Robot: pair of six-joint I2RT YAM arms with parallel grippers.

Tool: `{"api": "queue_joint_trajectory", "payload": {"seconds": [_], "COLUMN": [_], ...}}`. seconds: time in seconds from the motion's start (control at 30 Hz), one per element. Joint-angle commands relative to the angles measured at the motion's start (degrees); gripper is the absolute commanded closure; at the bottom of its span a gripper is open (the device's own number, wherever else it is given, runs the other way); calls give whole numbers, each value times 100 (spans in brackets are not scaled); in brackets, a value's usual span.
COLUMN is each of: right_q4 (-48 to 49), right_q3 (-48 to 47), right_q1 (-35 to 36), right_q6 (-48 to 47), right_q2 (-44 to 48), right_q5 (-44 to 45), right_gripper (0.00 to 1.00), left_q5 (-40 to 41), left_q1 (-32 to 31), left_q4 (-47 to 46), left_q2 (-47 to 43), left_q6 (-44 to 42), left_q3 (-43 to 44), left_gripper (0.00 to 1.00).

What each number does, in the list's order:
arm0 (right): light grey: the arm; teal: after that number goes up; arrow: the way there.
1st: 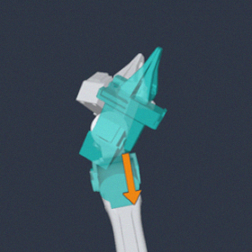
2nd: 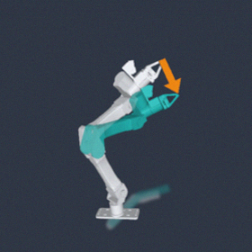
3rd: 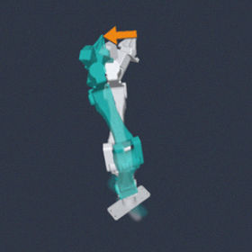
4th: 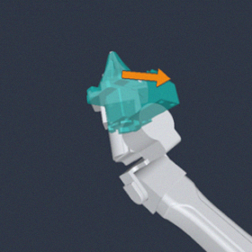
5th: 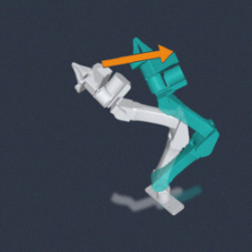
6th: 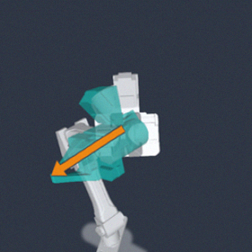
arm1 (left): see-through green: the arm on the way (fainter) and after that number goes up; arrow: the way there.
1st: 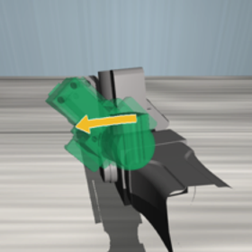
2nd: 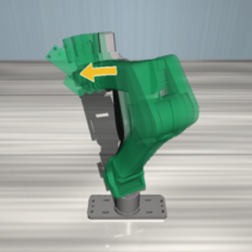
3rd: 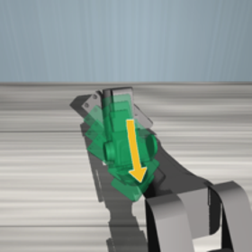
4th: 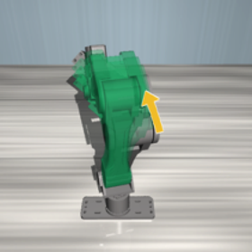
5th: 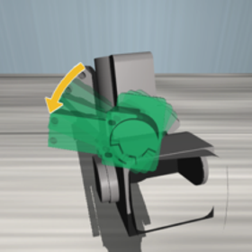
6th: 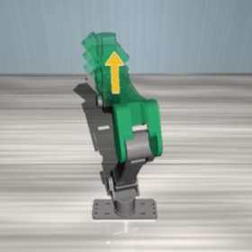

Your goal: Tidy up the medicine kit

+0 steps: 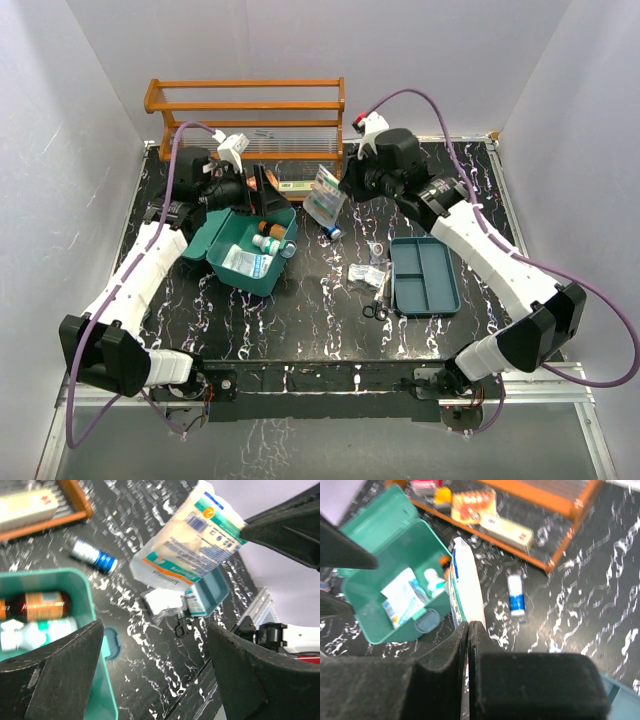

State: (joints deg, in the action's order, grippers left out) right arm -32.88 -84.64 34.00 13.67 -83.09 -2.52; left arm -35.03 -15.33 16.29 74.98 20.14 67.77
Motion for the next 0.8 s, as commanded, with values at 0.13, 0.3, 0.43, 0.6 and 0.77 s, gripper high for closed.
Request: {"api": "queue_joint_trajectory", "payload": {"seconds": [0.13, 0.3, 0.43, 0.6, 0.77], "right_q4": [-166, -104, -60, 27, 69], "right_q3": [-1354, -1711, -1901, -2062, -1913], "right_q1": [-19, -16, -21, -19, -16], "right_q6": [-710, -864, -927, -919, -927], "right_q2": [7, -106, -206, -357, -313], "right_q5": [-1824, -2831, -3254, -3394, -3361], "right_gripper": [100, 100, 100, 100, 100], "left_q5": [-1345, -1591, -2315, -2906, -2742], "left_q1": [-16, -7, 0, 2, 28], "left_q4": [376, 1948, 1909, 1192, 903], "left_q2": [155, 709, 802, 565, 369], "left_q6": [-892, -1758, -1468, -867, -695], "left_q3": [1413, 2583, 2512, 2091, 1930], "left_gripper": [14, 16, 24, 44, 57]}}
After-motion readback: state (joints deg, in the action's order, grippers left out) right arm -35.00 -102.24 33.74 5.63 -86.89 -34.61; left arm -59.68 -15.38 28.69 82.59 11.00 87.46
